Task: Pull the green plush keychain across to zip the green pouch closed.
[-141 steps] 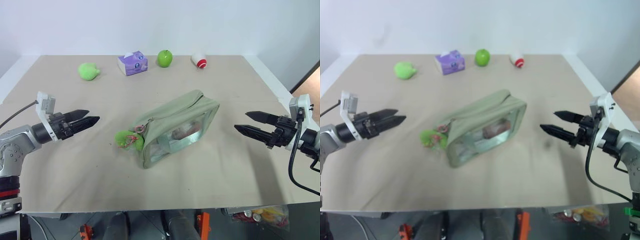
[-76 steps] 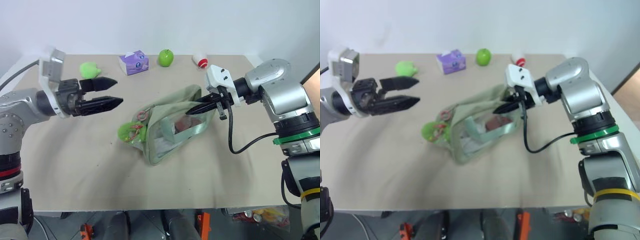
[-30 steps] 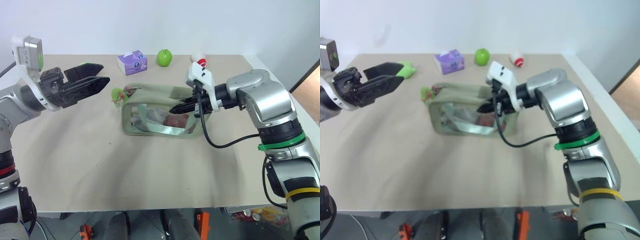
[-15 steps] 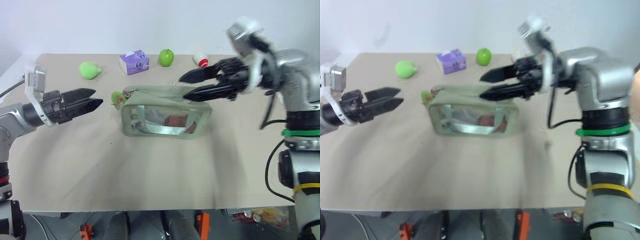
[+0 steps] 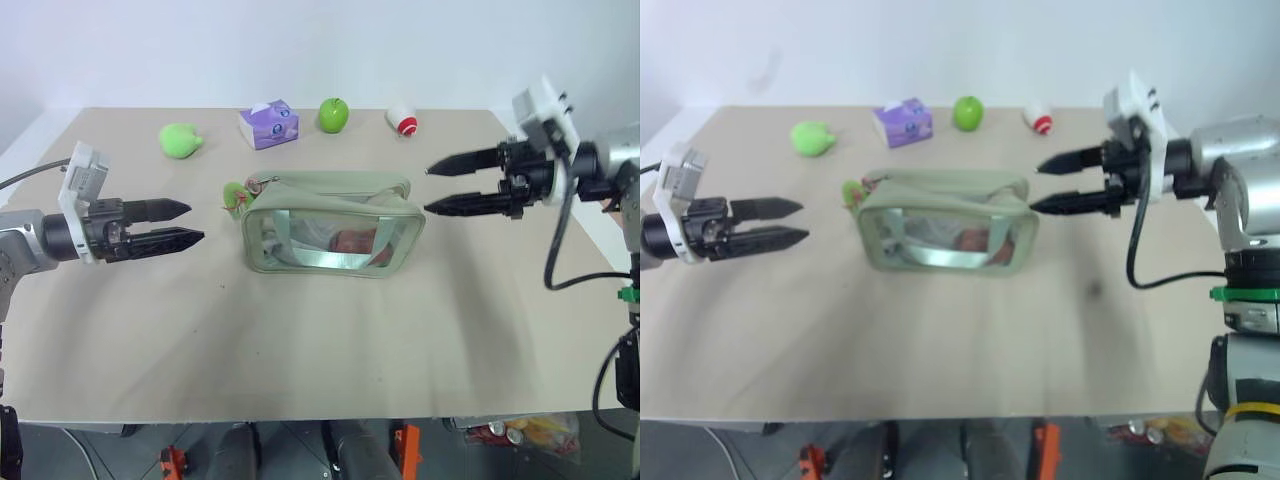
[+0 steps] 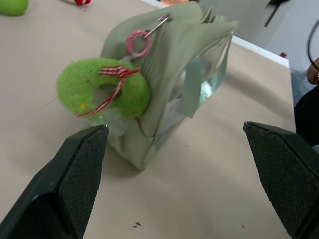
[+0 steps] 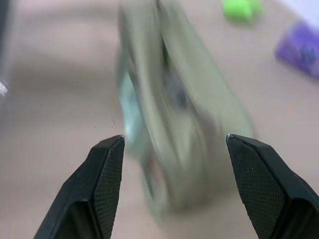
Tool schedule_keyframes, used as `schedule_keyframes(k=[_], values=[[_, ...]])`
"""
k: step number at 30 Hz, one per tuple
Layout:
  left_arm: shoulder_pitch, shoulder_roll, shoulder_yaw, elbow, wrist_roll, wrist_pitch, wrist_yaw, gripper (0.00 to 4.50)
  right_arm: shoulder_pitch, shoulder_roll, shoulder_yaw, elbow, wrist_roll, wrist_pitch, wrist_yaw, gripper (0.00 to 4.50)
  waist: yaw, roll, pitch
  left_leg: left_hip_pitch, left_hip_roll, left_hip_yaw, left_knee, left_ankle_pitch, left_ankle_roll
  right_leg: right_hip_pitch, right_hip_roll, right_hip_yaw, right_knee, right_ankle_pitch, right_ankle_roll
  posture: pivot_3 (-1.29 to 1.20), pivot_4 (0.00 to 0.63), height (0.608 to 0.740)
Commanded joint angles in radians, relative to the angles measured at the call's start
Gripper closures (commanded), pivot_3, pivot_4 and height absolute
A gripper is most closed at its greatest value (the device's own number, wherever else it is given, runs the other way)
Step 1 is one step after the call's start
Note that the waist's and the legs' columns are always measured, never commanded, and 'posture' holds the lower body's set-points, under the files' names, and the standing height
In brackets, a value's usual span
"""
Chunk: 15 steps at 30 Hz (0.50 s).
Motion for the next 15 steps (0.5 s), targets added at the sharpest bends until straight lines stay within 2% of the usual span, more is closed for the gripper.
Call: schedule_keyframes(k=[1,14,15], values=[[-0.035,0.017,0.024,0.007,0.005,-0.011,-0.011,0.0,0.007,-0.025,-0.001,-0.015,-0.042,-0.062,-0.004,1.15,-0.003,0.001,0.001,0.0,0.0,0.0,0.0,0.0,0.0,0.0,0.0,0.0,0.0,0.0,0.0,0.0,0.15,0.74],[-0.056,-0.008,0.055,0.074,0.014,-0.009,0.031,0.0,0.016,0.099,0.04,0.054,-0.114,-0.099,-0.072,1.15,-0.001,0.001,0.001,0.0,0.0,0.0,0.0,0.0,0.0,0.001,0.0,0.0,0.0,0.0,0.0,0.0,0.15,0.74],[-0.056,-0.011,0.059,0.08,0.013,-0.01,0.038,0.0,0.017,0.108,0.042,0.061,-0.119,-0.107,-0.078,1.39,-0.001,0.001,0.001,0.0,0.0,0.0,0.0,0.0,0.0,0.0,0.0,0.0,0.0,0.0,0.0,0.0,0.15,0.74]])
